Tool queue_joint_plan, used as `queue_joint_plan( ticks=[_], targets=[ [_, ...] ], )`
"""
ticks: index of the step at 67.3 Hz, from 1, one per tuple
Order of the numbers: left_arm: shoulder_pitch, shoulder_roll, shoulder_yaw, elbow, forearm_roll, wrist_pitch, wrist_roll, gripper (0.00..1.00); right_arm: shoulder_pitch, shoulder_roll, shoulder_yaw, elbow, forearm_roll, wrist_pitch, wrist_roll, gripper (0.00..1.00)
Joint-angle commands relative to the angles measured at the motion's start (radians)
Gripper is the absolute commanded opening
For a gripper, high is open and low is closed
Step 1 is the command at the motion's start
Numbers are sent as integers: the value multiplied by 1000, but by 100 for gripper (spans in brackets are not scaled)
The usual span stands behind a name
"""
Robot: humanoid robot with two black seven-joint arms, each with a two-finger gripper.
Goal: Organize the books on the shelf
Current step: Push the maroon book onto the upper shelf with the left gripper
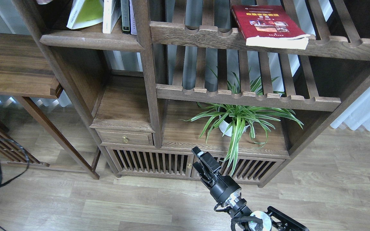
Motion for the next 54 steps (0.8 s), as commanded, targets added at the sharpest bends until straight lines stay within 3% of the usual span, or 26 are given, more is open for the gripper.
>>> queue_joint_plan(
  ticks=[1, 23, 54],
  targets=[
    [2, 23, -5, 25, 2, 0, -1, 5, 0, 0, 0, 0, -1, 0, 1, 98],
    [5, 28, -1, 108, 27, 0, -13, 5, -8, 0, 0, 0, 0, 0, 6, 98],
    [-4, 25, 117, 221, 154, 0, -243, 4, -14, 0, 6, 2, 2, 0, 6, 98]
  ],
)
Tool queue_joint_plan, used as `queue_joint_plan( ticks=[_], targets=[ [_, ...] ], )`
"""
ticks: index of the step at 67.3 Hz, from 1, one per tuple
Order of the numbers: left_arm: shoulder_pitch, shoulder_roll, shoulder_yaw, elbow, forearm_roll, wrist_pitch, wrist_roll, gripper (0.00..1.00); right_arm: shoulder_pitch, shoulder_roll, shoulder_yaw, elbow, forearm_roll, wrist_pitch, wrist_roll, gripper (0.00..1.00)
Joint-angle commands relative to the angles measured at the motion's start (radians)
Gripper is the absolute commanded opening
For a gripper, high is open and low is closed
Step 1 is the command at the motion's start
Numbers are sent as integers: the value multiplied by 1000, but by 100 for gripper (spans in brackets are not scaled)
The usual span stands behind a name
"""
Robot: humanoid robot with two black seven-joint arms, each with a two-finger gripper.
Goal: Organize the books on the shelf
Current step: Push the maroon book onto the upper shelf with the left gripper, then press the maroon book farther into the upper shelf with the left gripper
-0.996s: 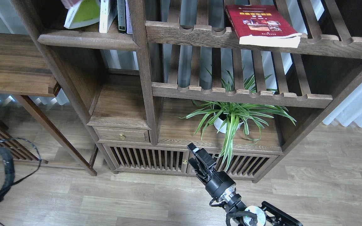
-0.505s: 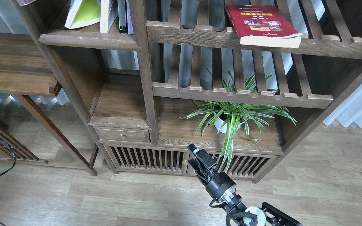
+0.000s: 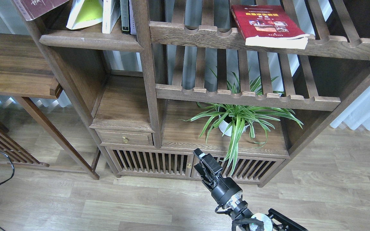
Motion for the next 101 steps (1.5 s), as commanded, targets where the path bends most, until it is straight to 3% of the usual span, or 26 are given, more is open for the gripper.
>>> queue_joint_plan(
  ticks=[1, 23, 24, 33, 57, 71, 79, 101],
  targets=[
    [-6, 1, 43, 21, 25, 0, -63, 4, 0, 0, 0, 1, 0, 0, 0, 98],
    [-38, 1, 153, 85, 80, 0, -244, 4, 0, 0, -5, -1, -1, 0, -1, 98],
    [-39, 3, 165, 97, 96, 0, -277, 4, -1, 0, -5, -1, -1, 0, -1, 98],
    [-38, 6, 175, 126, 134, 0, -333, 4, -8, 0, -6, -1, -1, 0, -1, 98],
    [-53, 9, 228, 186, 215, 0, -440, 5, -8, 0, -9, 1, -1, 0, -1, 98],
    [-102, 12, 307, 248, 220, 55, -505, 5, -8, 0, -9, 1, -1, 0, -1, 98],
    [-118, 14, 369, 298, 221, 104, -566, 6, -9, 0, -9, 1, 0, 0, 0, 98],
    [-148, 14, 392, 358, 221, 107, -595, 6, -21, 0, -6, -1, 5, 0, 2, 98]
  ],
)
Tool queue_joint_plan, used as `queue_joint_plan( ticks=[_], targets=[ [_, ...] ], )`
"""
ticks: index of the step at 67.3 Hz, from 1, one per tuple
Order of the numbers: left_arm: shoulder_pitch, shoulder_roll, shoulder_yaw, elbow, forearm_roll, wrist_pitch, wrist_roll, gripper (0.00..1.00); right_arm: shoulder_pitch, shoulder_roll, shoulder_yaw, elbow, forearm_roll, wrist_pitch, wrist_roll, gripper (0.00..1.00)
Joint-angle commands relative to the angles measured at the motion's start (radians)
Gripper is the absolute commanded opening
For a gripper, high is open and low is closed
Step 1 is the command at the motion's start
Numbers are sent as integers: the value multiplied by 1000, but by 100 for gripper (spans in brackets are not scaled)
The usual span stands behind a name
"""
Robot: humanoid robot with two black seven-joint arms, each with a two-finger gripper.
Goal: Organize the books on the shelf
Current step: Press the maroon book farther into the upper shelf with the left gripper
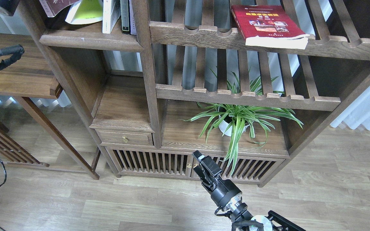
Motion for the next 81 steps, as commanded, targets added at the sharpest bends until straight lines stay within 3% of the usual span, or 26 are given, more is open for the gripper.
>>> queue_joint_plan(
  ticks=[1, 30, 65, 81],
  targets=[
    [-12, 0, 3, 28, 0, 1, -8, 6, -8, 0, 0, -3, 2, 0, 0, 98],
    [-3, -3, 68, 51, -3, 3, -44, 12, -5, 0, 2, -3, 4, 0, 0, 98],
    [-40, -12, 98, 151, -4, 3, -77, 12, -10, 0, 2, -1, 5, 0, 0, 98],
    [-36, -6, 103, 183, -14, 1, -114, 11, -18, 0, 2, -1, 5, 0, 0, 98]
  ],
)
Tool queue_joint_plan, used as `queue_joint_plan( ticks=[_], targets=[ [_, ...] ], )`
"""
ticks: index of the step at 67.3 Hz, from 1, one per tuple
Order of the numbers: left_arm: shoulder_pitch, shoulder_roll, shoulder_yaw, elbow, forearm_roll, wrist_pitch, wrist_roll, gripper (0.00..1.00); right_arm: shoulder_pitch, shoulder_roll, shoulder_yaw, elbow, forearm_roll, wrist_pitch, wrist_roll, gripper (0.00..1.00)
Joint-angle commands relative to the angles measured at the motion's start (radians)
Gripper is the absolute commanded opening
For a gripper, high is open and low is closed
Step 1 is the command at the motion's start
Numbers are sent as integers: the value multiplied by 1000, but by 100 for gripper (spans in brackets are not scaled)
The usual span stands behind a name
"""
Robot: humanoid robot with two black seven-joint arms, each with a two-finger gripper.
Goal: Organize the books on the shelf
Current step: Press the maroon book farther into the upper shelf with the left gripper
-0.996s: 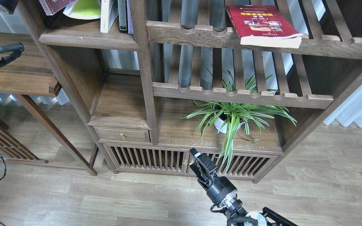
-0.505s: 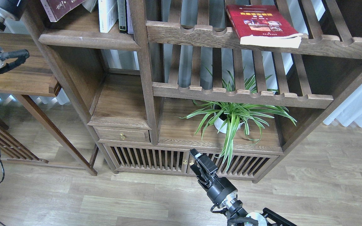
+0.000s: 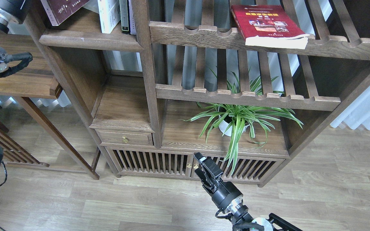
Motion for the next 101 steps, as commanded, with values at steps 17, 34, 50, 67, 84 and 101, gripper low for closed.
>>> queue_joint_plan(
  ticks=[17, 34, 50, 67, 84, 101],
  targets=[
    [-5, -8, 5, 46, -6, 0, -16, 11, 0, 0, -3, 2, -3, 0, -2, 98],
    [-5, -11, 5, 59, -6, 0, -16, 13, 0, 0, -1, 6, -3, 0, 0, 98],
    [-5, -21, 16, 62, -7, 0, -18, 16, -14, 0, -3, 12, -5, 0, 0, 98],
    [-6, -26, 40, 63, -7, 3, -32, 17, -29, 0, -1, 15, -5, 0, 0, 98],
    [-35, -35, 56, 82, -6, 35, -33, 17, -28, 0, 0, 15, -3, 0, 0, 98],
    [-78, -78, 83, 149, -6, 49, -61, 17, -28, 0, 2, 17, -2, 0, 0, 98]
  ],
)
